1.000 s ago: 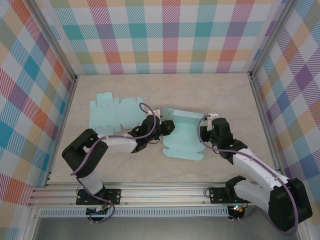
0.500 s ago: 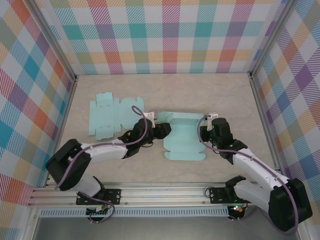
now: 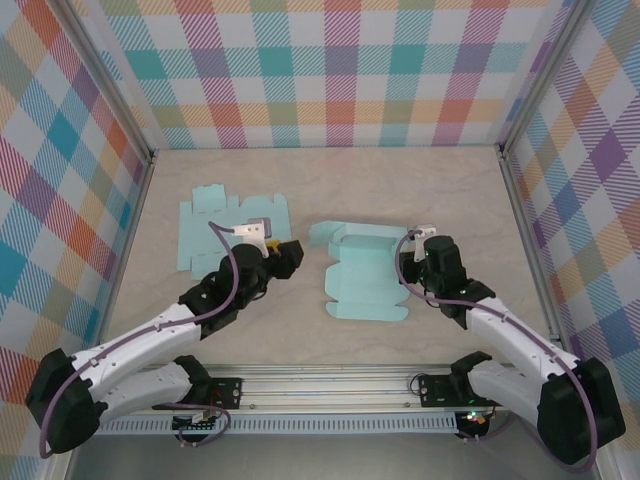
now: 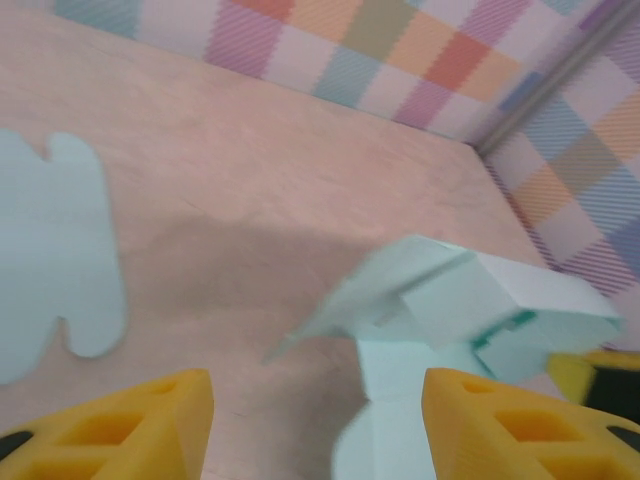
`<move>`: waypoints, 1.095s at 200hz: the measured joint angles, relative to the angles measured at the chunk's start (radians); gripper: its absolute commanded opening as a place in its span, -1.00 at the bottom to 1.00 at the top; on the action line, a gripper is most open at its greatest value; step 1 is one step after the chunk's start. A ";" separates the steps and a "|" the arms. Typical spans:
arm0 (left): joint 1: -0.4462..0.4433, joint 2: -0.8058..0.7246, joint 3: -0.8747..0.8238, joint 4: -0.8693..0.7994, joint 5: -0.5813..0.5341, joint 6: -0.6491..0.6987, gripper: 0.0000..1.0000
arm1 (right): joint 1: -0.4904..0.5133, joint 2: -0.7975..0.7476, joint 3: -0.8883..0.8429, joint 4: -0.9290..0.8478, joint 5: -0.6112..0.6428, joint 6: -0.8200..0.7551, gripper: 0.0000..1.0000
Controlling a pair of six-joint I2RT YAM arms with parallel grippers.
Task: Fold the paper box
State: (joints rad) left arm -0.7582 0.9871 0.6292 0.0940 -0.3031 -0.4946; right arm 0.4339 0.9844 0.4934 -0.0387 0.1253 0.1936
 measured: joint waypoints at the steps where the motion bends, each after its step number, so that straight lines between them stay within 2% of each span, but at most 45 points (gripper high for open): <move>1: 0.002 0.000 0.001 -0.001 -0.003 0.002 0.15 | 0.000 0.000 0.000 0.000 0.000 0.000 -1.00; 43: 0.190 0.119 0.045 -0.005 -0.004 0.044 0.13 | 0.000 -0.023 0.000 0.000 -0.014 -0.001 -1.00; 67: 0.237 0.232 0.064 0.022 0.049 0.058 0.09 | 0.000 -0.026 0.000 0.000 -0.019 -0.001 -1.00; 105: 0.238 0.403 0.134 0.092 0.182 0.089 -0.01 | 0.000 -0.024 0.000 0.000 -0.026 -0.001 -1.00; 153: 0.226 0.512 0.161 0.201 0.357 0.092 -0.15 | 0.000 0.017 0.000 0.000 -0.028 0.000 -1.00; 219: 0.117 0.563 0.158 0.262 0.457 0.058 -0.35 | 0.000 0.093 0.005 -0.001 0.006 0.008 -1.00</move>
State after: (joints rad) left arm -0.6407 1.5497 0.7876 0.3565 0.1535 -0.4370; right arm 0.4335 1.0775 0.4980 -0.0399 0.1310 0.2016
